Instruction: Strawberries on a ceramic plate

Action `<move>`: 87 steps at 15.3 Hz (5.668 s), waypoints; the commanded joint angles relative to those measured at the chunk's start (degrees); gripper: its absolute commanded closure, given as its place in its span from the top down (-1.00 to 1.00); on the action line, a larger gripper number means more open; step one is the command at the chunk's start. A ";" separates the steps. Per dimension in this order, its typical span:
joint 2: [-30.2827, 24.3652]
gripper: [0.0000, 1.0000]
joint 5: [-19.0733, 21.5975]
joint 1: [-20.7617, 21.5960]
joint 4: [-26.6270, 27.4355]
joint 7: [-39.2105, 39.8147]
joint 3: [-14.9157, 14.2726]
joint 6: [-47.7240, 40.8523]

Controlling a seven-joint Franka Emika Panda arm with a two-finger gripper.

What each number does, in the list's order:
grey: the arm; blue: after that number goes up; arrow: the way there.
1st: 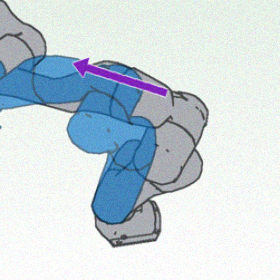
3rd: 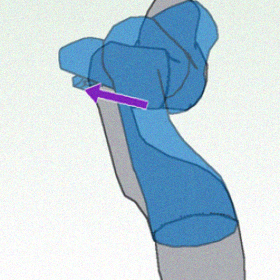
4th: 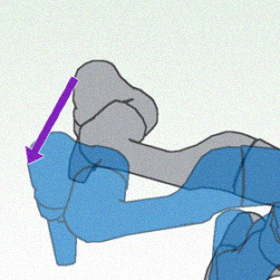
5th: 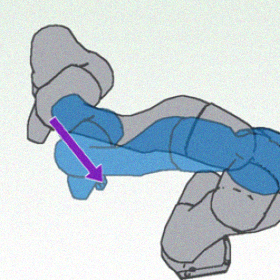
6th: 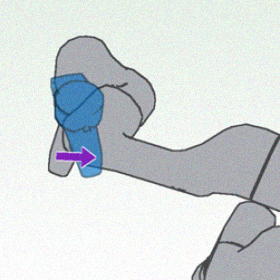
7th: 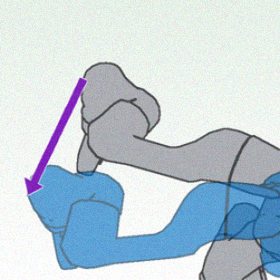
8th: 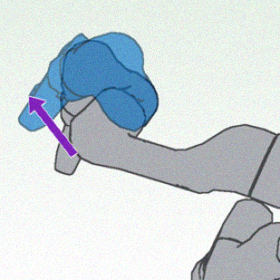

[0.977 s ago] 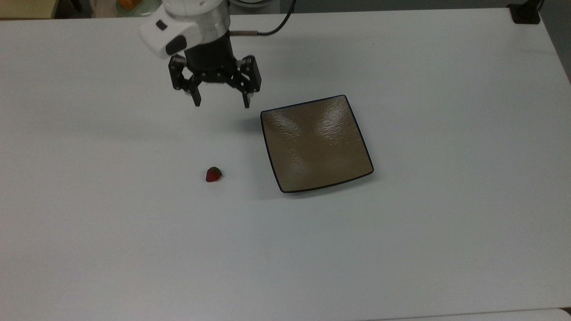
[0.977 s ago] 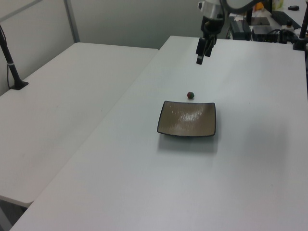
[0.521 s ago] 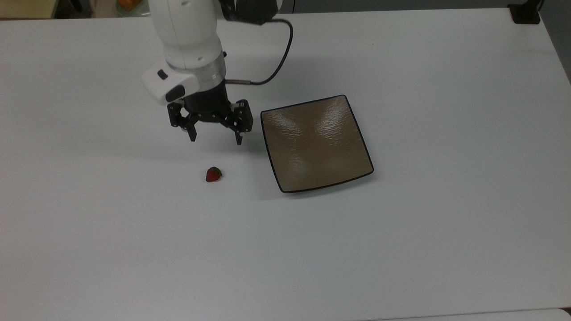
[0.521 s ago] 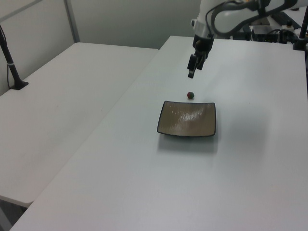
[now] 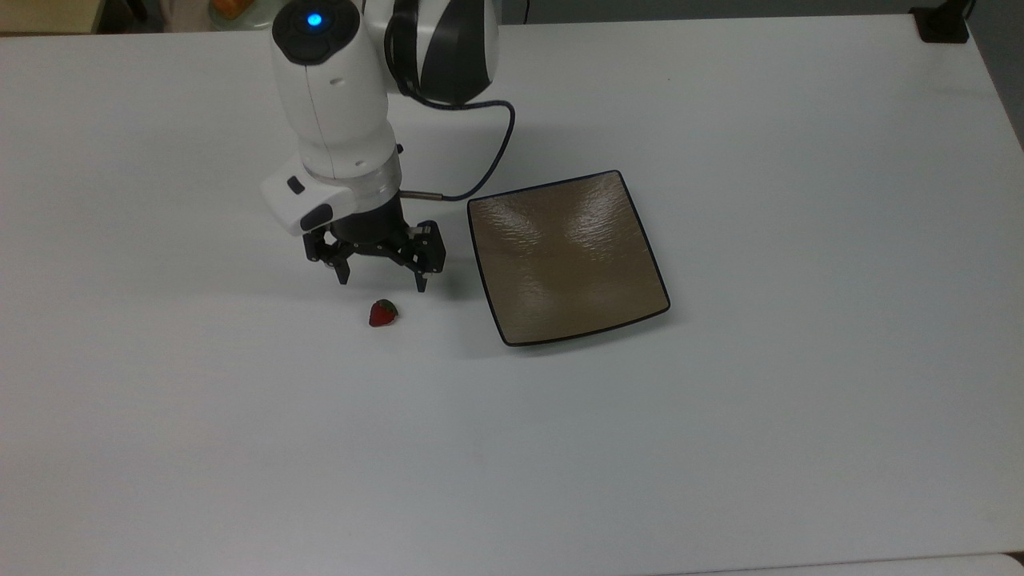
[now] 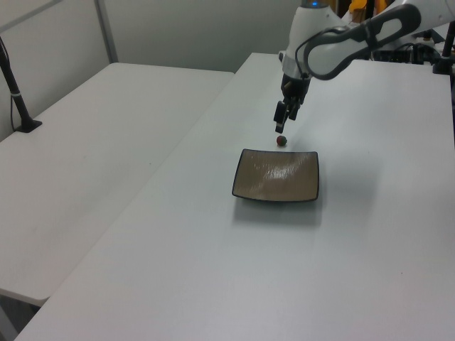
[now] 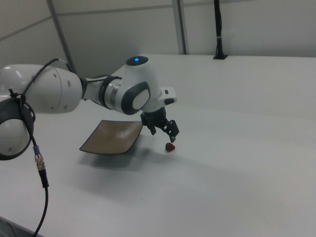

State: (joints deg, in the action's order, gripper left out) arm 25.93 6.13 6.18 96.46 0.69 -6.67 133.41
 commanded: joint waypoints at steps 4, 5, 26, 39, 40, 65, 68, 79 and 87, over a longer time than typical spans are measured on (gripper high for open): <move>4.03 1.00 -2.61 -0.38 -0.13 0.89 -0.10 5.99; 4.65 1.00 -3.05 -0.47 -0.13 0.89 -0.10 6.07; -3.59 -0.89 -4.11 -0.30 -0.13 5.36 0.08 -7.70; -9.59 -0.89 -3.75 4.28 -3.48 10.13 5.95 -30.41; -9.15 -0.89 -3.75 4.19 -3.47 8.38 7.18 -29.70; -2.90 1.00 -1.91 7.18 5.67 -1.13 11.42 0.89; -5.27 1.00 -2.00 7.00 5.32 -1.13 11.42 -0.94; -21.44 1.00 -3.49 5.15 -3.28 -2.10 7.73 -34.14; -27.17 1.00 -1.74 7.17 -8.48 -1.93 -0.35 -45.88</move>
State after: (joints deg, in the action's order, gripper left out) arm -1.42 3.19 11.04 88.23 -0.35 -3.40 87.37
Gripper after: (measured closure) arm 0.000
